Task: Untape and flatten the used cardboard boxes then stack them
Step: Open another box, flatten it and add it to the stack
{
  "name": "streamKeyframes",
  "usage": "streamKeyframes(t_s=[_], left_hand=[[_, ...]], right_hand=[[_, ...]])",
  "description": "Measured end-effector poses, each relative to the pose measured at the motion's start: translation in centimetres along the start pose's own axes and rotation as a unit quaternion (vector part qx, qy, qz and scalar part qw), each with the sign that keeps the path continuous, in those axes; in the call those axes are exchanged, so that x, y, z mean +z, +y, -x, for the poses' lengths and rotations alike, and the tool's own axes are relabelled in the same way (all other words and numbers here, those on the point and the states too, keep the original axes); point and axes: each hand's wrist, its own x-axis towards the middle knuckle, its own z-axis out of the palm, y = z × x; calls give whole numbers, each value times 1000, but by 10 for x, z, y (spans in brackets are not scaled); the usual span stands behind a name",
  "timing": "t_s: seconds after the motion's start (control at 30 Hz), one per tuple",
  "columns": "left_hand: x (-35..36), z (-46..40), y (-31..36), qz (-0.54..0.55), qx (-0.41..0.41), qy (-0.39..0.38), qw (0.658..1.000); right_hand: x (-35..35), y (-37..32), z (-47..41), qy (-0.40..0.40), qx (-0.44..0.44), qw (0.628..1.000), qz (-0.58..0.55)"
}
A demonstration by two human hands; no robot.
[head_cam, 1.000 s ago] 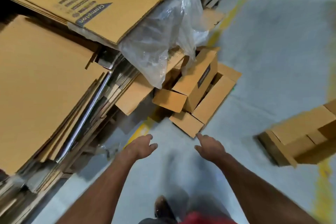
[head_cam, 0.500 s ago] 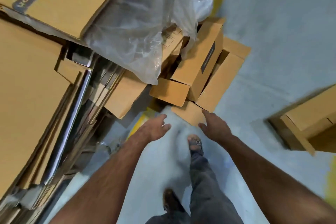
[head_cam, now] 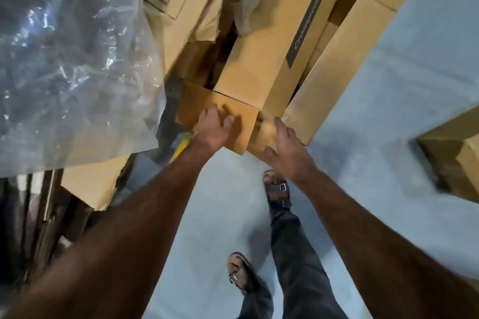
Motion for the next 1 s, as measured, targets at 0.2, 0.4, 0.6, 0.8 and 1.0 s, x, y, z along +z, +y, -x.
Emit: streamKeyframes(t_s=[0.2,0.4,0.6,0.8,1.0], left_hand=[[-5,-78,39,60,-46,20,997],[-16,-55,78,128,41,45,990],[13,-8,131,68,209,-26,975],[18,-11,121,279,142,-74,947],[10,-58,34,253,-235,85,935]], right_hand=[[-11,-7,-38,5,-21,999,-41],[-30,-22,-51,28,-53,996,-73],[-31,-12,-67,132,33,982,-132],[-42,-9,-58,264,88,935,-218],[-52,23,-68,339,160,873,-311]])
